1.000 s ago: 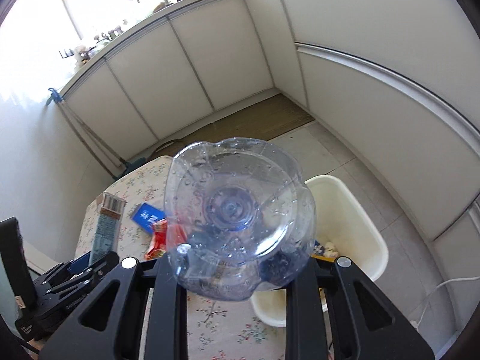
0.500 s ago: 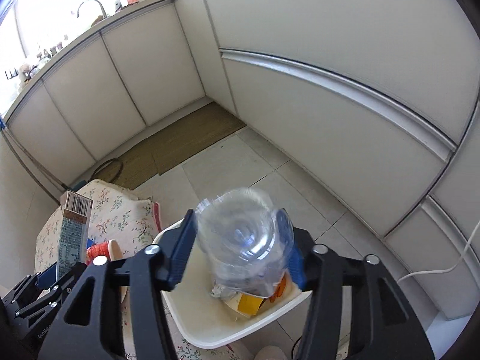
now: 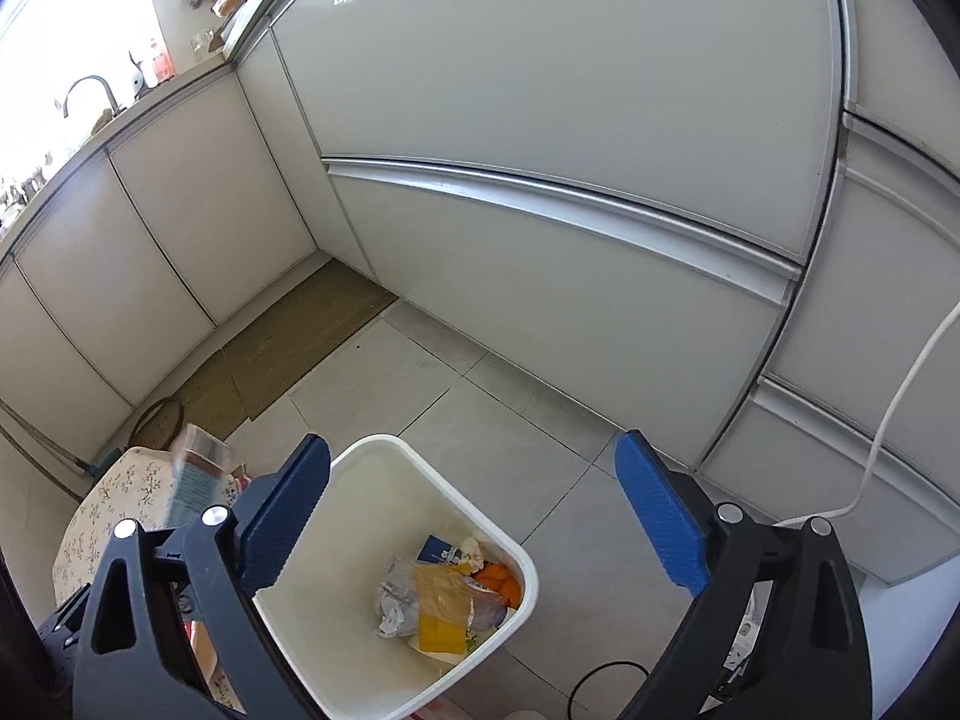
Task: Collect trash
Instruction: 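Carry the bottle and carton over the white bin and release both, then move both tools back over the table toward the blue box and red wrapper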
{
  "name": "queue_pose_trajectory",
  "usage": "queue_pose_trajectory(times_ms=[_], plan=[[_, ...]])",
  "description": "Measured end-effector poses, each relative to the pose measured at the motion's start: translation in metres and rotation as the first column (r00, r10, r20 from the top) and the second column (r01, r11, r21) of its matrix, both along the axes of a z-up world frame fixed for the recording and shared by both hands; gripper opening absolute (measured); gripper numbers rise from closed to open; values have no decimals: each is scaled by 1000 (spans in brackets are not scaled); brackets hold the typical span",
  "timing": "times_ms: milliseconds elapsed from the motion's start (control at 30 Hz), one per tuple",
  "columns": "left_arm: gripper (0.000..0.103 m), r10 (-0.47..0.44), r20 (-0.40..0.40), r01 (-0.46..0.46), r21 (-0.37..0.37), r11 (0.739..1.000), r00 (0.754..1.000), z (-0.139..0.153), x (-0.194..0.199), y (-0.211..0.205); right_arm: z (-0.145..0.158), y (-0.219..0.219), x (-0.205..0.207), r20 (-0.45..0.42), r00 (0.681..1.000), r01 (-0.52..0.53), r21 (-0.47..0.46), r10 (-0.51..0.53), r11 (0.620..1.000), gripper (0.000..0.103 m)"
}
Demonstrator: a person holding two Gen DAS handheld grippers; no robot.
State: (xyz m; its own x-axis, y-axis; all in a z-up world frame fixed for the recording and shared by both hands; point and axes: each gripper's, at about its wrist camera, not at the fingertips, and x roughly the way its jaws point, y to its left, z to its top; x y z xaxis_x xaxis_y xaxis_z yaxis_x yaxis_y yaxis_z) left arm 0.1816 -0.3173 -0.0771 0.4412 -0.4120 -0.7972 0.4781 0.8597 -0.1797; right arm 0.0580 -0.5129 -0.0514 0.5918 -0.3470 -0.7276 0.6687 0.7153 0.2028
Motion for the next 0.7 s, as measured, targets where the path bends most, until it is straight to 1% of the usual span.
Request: queue_pose_trajectory(times_ms=[133,300,400,467,533,600,700], plan=[[59,1,-31,-1,-10,1000,1000,-3,11,-6,-4,3,6,-39,999,-9,-34,7,999,96],[64,13,-23,-13,2,1000,1000,-6,10,0,-6,10,12,-59,998,-35,-49,32,998,96],[67,50,-22,-49,17,999,999,-8,7,13,-5,21,17,-68,996,-66,-56,62,996,96],[72,74,-13,-73,28,997,997,-10,5,24,-5,33,22,-74,993,-100,-68,95,993,96],[80,112,2,-112,38,993,994,-10,2,39,-4,48,28,-83,987,-145,-85,138,986,96],[82,147,17,-148,40,988,989,-7,0,53,-3,59,33,-88,981,-182,-96,173,979,96],[83,186,38,-188,52,981,982,-3,0,76,-1,81,39,-98,970,-234,-124,223,964,96]])
